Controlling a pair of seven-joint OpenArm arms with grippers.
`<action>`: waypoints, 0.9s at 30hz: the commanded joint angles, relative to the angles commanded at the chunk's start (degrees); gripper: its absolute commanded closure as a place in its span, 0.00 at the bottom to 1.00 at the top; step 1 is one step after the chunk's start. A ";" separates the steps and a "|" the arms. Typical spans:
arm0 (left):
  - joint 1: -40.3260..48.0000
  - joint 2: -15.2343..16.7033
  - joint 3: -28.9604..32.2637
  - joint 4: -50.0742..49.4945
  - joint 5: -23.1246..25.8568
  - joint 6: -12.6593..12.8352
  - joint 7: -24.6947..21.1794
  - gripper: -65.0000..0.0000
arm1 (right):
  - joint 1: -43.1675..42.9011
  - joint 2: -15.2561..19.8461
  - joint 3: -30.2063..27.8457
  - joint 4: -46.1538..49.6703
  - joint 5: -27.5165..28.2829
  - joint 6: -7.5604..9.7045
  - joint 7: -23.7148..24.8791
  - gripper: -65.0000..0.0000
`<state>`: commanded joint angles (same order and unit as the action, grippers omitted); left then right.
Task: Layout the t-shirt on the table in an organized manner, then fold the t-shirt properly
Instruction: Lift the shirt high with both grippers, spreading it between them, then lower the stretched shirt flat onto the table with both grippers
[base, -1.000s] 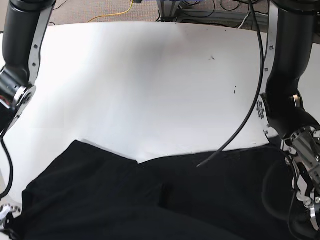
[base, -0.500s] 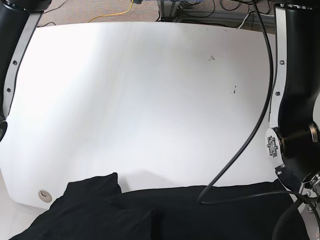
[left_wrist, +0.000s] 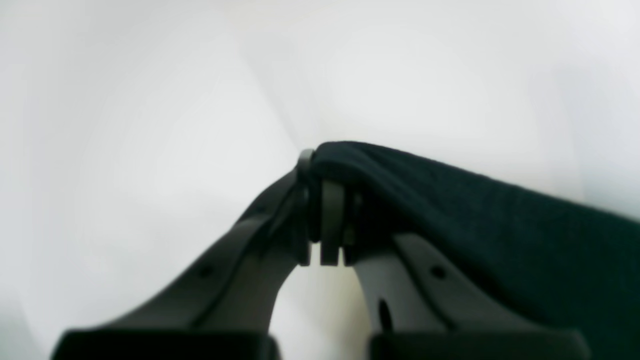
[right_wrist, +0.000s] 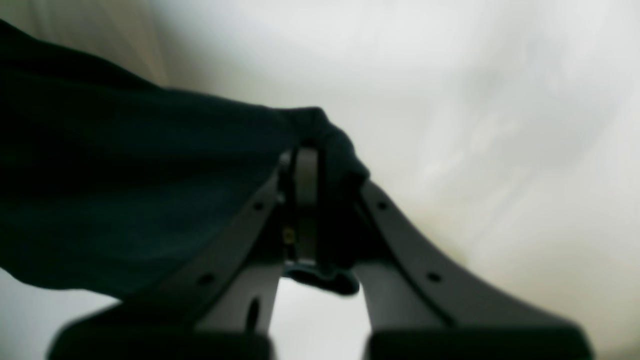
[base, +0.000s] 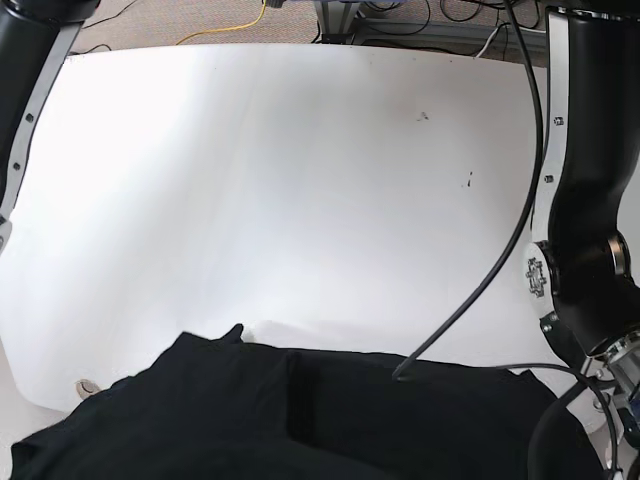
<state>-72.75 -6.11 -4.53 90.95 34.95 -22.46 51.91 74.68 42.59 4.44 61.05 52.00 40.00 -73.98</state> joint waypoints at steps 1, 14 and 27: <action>0.70 0.00 -0.09 0.53 0.00 0.00 0.35 1.00 | -1.14 0.26 0.35 0.00 0.70 0.00 0.00 1.00; 23.12 0.00 0.09 16.09 0.53 -5.19 12.66 1.00 | -31.12 3.52 9.49 0.09 13.71 0.00 -1.76 1.00; 50.29 -0.26 -0.26 23.74 0.44 -6.07 13.63 1.00 | -50.11 7.21 12.04 0.09 24.44 0.00 -2.90 1.00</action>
<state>-22.46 -6.37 -4.79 114.68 35.38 -28.53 65.54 24.57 49.80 16.48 61.14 76.44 40.00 -76.88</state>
